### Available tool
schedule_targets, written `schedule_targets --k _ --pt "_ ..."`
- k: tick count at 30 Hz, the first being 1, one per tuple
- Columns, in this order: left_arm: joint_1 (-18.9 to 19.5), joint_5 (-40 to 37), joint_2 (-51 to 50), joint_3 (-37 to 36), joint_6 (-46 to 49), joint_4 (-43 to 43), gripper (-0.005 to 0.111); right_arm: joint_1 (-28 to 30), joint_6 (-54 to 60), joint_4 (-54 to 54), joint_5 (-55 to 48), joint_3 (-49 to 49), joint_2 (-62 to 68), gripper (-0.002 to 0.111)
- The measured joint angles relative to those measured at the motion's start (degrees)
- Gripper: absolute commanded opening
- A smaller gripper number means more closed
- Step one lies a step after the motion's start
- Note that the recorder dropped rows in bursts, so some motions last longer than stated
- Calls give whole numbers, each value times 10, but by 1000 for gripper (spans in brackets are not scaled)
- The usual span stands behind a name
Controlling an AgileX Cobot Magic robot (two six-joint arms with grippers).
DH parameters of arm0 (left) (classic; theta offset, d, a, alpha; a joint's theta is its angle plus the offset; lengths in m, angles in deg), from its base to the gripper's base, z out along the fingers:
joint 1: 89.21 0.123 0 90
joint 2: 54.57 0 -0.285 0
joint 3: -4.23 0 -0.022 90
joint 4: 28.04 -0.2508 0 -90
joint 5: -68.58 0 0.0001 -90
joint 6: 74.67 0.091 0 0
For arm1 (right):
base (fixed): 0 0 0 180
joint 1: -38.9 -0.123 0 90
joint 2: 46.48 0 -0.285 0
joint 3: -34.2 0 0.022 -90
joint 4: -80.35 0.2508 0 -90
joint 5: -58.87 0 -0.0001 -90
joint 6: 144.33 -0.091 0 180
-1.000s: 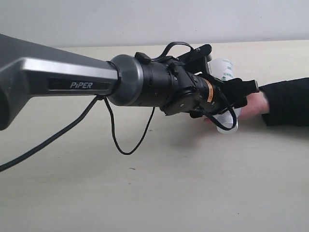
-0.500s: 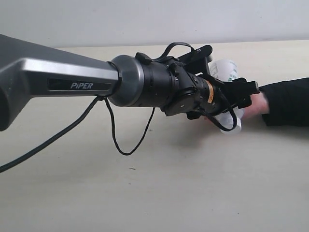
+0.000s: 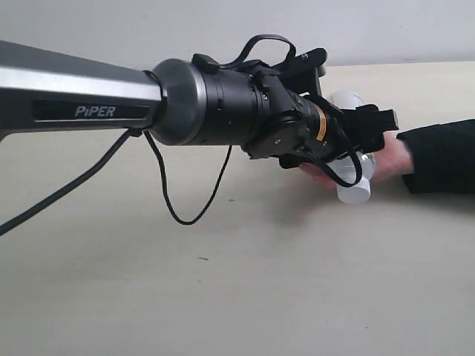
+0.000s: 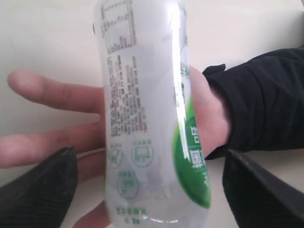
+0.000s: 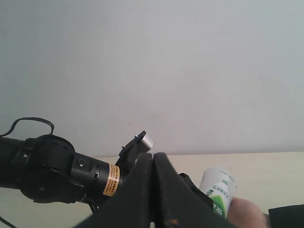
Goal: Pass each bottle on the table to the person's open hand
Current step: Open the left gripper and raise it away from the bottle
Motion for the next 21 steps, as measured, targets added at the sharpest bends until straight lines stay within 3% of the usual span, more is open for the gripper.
schedule_targets --k 4,7,10,14,21 --pt "0 -21 21 0 28 -1 79 0 0 0 0 0 0 0" --pt "0 -27 45 0 58 -1 70 0 0 0 0 0 0 0" --pt "0 -36 78 0 94 -1 47 0 0 0 0 0 0 0" --pt "0 -87 136 0 152 -2 0 0 0 0 0 0 0 0" --pt "0 -251 226 -11 283 -4 0 0 0 0 0 0 0 0"
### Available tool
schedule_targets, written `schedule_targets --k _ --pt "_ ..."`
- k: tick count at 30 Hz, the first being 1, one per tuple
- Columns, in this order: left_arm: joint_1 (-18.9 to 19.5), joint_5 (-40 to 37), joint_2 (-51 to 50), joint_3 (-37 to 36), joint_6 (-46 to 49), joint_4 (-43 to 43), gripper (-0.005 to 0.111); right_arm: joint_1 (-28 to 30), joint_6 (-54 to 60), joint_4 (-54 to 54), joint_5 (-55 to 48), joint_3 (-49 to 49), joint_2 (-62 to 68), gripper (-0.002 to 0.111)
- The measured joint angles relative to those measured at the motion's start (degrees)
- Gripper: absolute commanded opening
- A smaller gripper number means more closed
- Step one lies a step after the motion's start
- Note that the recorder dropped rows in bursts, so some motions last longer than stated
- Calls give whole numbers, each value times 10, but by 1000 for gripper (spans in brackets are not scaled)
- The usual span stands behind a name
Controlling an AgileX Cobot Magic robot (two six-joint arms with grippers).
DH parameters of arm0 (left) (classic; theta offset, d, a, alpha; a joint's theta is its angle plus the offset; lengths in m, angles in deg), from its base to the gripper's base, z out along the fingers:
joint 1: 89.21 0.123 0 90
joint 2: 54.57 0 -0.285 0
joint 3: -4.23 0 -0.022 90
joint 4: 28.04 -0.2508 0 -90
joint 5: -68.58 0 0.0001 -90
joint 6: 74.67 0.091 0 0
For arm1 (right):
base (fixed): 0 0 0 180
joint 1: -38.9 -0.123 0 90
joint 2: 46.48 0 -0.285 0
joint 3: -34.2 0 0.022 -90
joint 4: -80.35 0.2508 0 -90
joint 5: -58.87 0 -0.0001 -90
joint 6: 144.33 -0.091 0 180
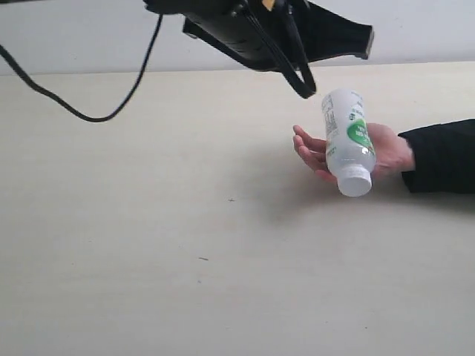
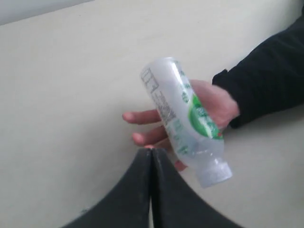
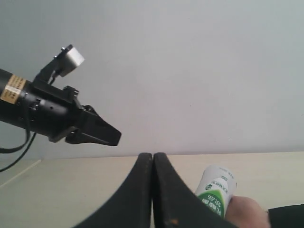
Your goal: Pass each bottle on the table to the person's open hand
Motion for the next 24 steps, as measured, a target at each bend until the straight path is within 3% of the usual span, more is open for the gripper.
schedule_targets --k 3,9,12,17,24 --pt "0 9 49 -53 24 0 0 0 0 0 0 0 0 0" --pt "0 137 192 -229 36 4 0 0 0 0 0 0 0 0" --pt "0 164 261 -300 43 4 0 0 0 0 0 0 0 0" --pt "0 143 345 -350 47 5 0 0 0 0 0 0 0 0" --pt "0 124 395 -355 50 5 0 0 0 0 0 0 0 0"
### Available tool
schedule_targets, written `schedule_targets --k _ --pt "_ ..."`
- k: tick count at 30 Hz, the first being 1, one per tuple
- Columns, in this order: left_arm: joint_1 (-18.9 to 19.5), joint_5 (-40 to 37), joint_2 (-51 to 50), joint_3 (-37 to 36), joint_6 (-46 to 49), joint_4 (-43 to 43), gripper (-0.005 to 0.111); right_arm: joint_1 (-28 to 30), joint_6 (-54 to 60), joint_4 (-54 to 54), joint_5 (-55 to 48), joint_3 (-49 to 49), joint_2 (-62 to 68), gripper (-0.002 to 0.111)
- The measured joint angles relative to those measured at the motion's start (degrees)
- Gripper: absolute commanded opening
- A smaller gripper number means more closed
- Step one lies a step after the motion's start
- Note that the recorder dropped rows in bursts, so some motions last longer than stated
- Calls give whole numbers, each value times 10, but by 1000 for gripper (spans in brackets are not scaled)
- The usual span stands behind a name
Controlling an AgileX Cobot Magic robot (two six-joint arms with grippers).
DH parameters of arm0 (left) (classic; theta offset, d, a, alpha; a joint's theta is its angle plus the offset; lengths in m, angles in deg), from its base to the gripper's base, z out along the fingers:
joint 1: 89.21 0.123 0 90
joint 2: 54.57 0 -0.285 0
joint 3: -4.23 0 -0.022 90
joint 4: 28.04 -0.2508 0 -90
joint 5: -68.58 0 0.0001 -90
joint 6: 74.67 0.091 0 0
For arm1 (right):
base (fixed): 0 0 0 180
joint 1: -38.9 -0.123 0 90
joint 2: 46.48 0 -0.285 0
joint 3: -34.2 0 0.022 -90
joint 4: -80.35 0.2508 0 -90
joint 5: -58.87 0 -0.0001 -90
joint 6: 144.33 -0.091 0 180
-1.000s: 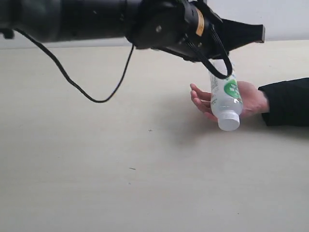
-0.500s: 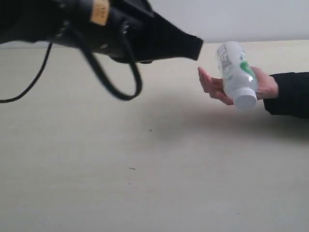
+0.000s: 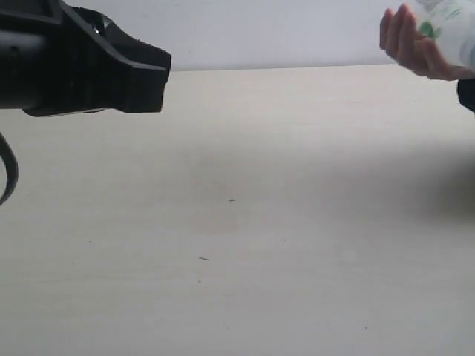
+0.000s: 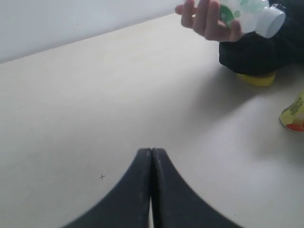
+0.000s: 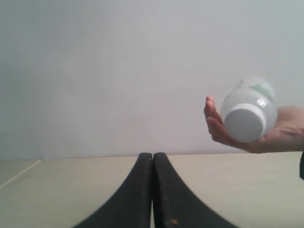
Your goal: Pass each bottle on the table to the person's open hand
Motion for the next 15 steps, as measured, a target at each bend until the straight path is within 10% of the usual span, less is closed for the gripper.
schedule_targets --k 15 --pt "52 -114 59 -36 -79 113 0 0 0 0 0 0 0 0"
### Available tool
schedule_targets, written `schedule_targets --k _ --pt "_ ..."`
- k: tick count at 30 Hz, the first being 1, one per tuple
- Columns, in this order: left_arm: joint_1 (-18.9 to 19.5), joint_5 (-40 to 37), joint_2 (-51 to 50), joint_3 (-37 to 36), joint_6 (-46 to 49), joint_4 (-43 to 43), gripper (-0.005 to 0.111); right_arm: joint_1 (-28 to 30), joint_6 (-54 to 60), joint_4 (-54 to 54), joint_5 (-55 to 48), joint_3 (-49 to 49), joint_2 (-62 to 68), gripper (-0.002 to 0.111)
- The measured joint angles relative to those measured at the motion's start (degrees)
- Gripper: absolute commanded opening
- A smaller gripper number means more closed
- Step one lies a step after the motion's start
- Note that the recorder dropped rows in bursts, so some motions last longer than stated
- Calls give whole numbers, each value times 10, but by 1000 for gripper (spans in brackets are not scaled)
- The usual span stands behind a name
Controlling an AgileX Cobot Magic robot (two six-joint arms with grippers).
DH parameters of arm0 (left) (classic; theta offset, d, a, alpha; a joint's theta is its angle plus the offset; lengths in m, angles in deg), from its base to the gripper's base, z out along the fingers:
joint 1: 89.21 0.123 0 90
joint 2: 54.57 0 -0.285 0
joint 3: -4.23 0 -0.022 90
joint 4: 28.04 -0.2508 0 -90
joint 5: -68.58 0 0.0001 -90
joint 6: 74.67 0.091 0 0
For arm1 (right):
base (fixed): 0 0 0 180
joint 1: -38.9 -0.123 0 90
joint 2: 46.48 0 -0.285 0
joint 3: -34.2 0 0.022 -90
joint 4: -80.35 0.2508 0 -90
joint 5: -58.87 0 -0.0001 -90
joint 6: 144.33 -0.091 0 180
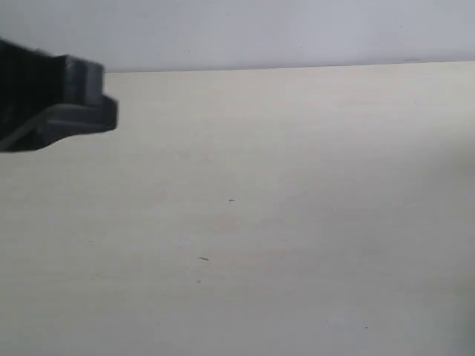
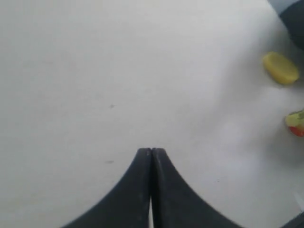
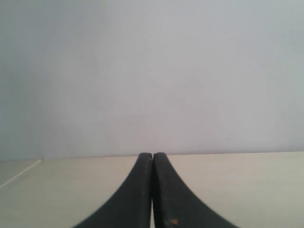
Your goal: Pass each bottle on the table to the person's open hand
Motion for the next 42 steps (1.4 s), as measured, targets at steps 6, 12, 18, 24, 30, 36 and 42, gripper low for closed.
schedule_targets --k 6,12,18,24,30,36,42 --pt "133 51 157 -170 -22 18 0 0 0 0 0 0 0 0" --pt "294 143 405 -346 -20 -13 0 0 0 0 0 0 0 0" --pt "371 154 554 -410 -21 -25 0 0 0 0 0 0 0 0" --pt "372 163 557 -445 -65 -19 0 0 0 0 0 0 0 0" --pt "372 233 557 -487 -59 -19 0 0 0 0 0 0 0 0" --pt "372 272 557 -491 100 1 0 0 0 0 0 0 0 0" --pt "372 292 557 -491 315 59 0 0 0 0 0 0 0 0"
